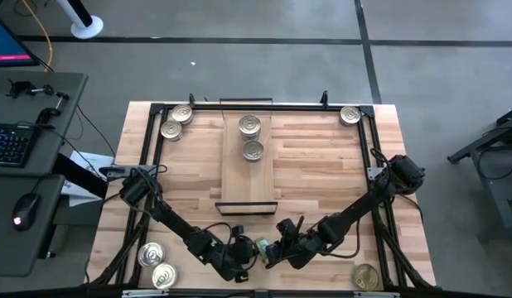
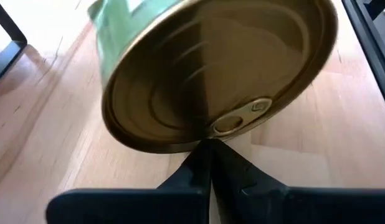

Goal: Stack canned seafood by type on shelf
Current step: Put the green tuna can on the shelf

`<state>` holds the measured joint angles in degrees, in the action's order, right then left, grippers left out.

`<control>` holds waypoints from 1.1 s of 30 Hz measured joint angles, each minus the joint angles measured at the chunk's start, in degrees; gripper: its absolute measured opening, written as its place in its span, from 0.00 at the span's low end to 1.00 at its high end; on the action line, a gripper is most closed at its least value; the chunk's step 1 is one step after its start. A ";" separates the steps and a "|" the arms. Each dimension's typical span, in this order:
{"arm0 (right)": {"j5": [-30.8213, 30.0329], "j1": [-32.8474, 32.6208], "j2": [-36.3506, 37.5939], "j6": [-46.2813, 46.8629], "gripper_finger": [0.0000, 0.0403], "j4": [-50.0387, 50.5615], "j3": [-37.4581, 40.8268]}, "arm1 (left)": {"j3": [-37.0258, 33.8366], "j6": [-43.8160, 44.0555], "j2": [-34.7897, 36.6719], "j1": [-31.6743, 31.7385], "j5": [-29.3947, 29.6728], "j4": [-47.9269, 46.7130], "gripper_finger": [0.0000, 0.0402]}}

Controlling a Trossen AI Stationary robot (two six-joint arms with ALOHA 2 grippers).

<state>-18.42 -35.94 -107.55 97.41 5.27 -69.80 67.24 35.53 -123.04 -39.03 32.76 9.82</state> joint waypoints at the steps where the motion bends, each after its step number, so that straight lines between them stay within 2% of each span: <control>1: -0.01 0.00 -0.02 0.00 0.00 0.02 0.00 | 0.01 0.05 0.00 -0.02 -0.06 -0.09 0.00; 7: -0.20 -0.70 2.02 -5.39 0.00 -0.59 -0.49 | 0.04 0.26 0.00 0.04 -1.25 0.46 0.00; 10: -0.71 -1.87 3.21 -12.79 0.00 2.83 -4.24 | 0.04 0.97 0.06 0.05 -3.92 0.42 0.00; 13: -0.66 -2.42 2.90 -20.48 0.00 9.89 -10.93 | 0.11 1.77 0.55 0.22 -9.50 0.51 0.00; 16: -0.69 -1.68 1.55 -26.96 0.00 20.45 -19.32 | 0.13 1.69 1.18 0.49 -12.14 -0.07 0.00; 20: -1.54 -0.30 -1.98 -29.75 0.00 37.07 -28.12 | 0.07 -0.52 1.40 1.51 -13.78 0.58 0.00; 22: -1.63 0.11 -3.70 -29.97 0.03 41.35 -31.22 | 0.07 -0.62 1.42 2.23 -14.32 0.87 0.00; 26: -0.92 0.37 -6.02 -31.48 0.15 42.39 -33.83 | 0.04 -0.65 1.41 3.17 -15.28 0.85 0.00; 33: -1.76 0.20 -6.86 -27.79 0.49 42.99 -33.57 | 0.04 -5.61 4.23 3.18 -20.11 -3.39 0.00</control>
<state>-20.18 -35.75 -114.41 69.62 48.27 -103.37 67.29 29.92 -118.81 -35.84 12.65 6.44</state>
